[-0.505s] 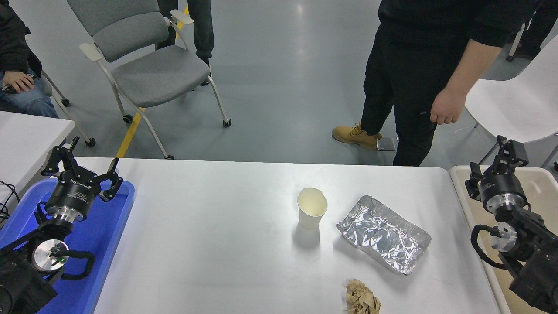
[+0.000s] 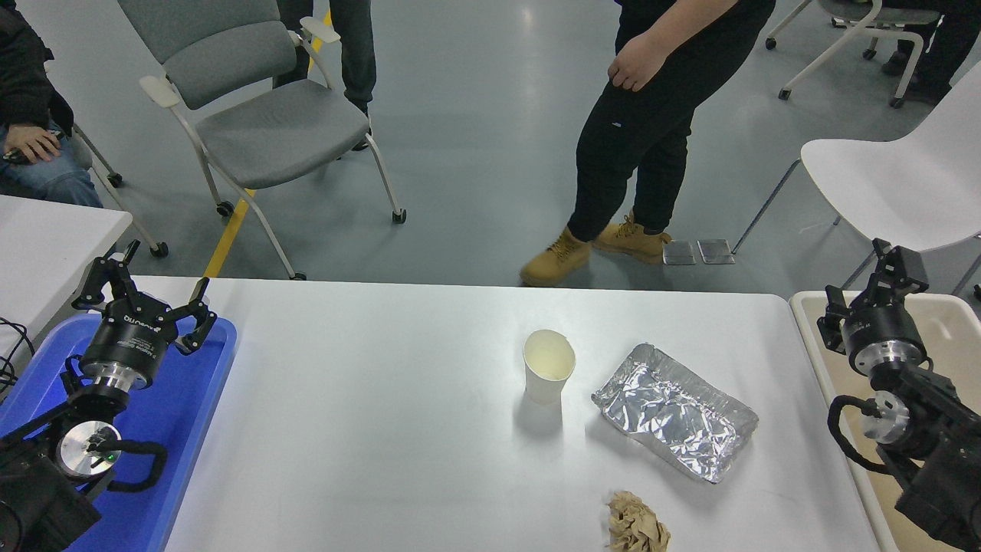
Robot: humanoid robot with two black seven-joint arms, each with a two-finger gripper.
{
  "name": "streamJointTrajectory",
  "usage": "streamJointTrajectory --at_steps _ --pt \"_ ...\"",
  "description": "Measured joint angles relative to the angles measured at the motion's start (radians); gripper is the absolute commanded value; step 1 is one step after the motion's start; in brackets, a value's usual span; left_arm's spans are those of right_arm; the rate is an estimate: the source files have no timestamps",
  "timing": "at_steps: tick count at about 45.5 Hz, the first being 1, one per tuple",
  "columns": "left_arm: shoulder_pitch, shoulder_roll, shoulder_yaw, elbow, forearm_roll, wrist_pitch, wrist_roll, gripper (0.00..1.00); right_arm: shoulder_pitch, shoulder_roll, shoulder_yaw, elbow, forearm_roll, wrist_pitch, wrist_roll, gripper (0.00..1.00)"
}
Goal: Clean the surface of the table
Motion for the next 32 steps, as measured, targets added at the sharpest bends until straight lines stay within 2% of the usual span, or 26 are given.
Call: streamJointTrajectory --at_steps 32 --pt "0.000 0.000 0.000 0.000 0.000 0.000 0.000 1.00 -0.001 -0.005 -0.013 0.000 -0.006 0.002 0.000 0.99"
